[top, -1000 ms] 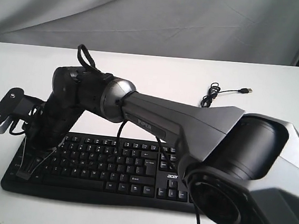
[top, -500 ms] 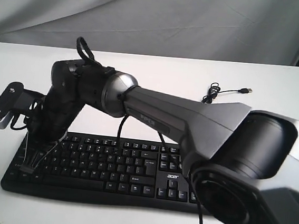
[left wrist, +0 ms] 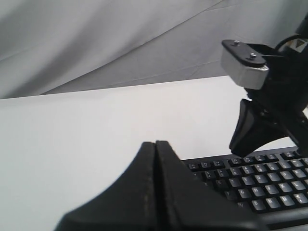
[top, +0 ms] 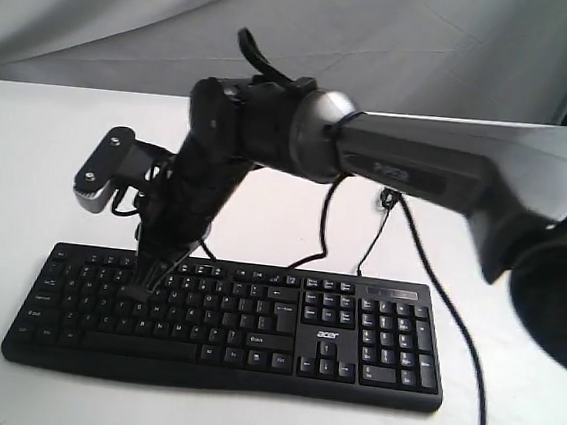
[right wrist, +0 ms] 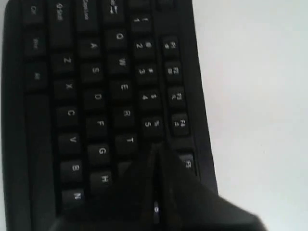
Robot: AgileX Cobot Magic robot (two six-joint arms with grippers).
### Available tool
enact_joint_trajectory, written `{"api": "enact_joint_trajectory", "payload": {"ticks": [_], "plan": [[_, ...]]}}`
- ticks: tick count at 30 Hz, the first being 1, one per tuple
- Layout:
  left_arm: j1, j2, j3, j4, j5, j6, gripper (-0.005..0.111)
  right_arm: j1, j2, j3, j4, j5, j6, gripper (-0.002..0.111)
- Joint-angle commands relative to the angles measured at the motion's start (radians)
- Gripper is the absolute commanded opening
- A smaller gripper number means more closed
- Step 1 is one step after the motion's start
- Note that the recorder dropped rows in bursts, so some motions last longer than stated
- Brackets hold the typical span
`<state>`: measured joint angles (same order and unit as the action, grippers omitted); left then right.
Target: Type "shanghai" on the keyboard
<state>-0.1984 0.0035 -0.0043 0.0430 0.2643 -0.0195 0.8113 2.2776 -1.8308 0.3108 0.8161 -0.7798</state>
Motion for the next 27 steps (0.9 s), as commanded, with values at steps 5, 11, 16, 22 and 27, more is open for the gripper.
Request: {"api": "enact_joint_trajectory", "payload": {"ticks": [5, 11, 16, 22, 27], "plan": [[-0.004, -0.003, 0.004, 0.001, -0.005, -0.003, 0.0, -0.047, -0.191, 0.311, 0.178, -0.169, -0.145, 0.0], [-0.004, -0.003, 0.004, 0.001, -0.005, -0.003, 0.0, -0.068, -0.187, 0.369, 0.19, -0.196, -0.166, 0.0], [-0.004, -0.003, 0.004, 0.001, -0.005, -0.003, 0.0, -0.068, -0.187, 0.369, 0.194, -0.199, -0.175, 0.0], [-0.004, -0.003, 0.004, 0.001, -0.005, -0.003, 0.0, -0.068, -0.155, 0.369, 0.275, -0.218, -0.234, 0.0], [-0.004, -0.003, 0.004, 0.001, -0.005, -0.003, 0.0, -0.068, -0.143, 0.369, 0.272, -0.229, -0.236, 0.0]]}}
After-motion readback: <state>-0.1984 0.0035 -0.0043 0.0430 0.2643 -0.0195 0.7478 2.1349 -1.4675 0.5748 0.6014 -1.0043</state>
